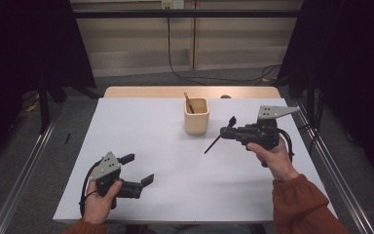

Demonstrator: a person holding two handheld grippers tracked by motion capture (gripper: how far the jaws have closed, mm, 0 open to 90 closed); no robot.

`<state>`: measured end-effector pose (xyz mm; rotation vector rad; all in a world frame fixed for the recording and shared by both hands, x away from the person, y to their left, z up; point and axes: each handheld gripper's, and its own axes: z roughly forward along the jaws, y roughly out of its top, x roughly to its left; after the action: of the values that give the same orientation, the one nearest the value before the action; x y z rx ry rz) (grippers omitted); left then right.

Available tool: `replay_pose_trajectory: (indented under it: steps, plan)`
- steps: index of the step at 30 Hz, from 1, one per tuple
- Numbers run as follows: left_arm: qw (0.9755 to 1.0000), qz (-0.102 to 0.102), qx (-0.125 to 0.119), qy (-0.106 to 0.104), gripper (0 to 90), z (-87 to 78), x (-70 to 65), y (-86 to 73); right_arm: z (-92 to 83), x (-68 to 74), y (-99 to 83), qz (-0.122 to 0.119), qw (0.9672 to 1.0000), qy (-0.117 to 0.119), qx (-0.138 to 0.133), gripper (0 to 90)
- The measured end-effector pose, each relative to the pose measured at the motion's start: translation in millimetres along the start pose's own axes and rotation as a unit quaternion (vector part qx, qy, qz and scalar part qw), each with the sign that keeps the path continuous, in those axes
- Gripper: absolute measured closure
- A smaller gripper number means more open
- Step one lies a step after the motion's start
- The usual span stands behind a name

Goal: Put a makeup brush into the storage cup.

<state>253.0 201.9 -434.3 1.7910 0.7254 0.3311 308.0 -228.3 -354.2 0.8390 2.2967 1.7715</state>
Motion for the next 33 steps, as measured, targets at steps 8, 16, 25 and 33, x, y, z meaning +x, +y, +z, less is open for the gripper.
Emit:
replay_pose_trajectory:
  steps: [8,16,25,33]
  plan:
    - [0.9999,0.014,-0.001,-0.007,1.9,-3.6,-5.2,-0.9,-4.3,-10.1,12.2,0.003,0.9998,-0.02,-0.009,85.7]
    - [0.9997,0.008,-0.014,-0.018,1.9,-6.9,-4.5,-2.6,3.1,-17.5,27.7,0.004,0.9993,-0.036,-0.005,85.7]
    - [0.9998,0.009,-0.003,-0.016,1.9,-10.7,-5.8,-6.9,11.0,-23.7,43.5,0.003,0.9985,-0.054,-0.004,85.7]
    - [0.9997,0.014,0.002,-0.017,1.9,-11.3,-7.8,-7.4,23.4,-33.4,63.5,-0.006,0.9969,-0.078,0.011,85.7]
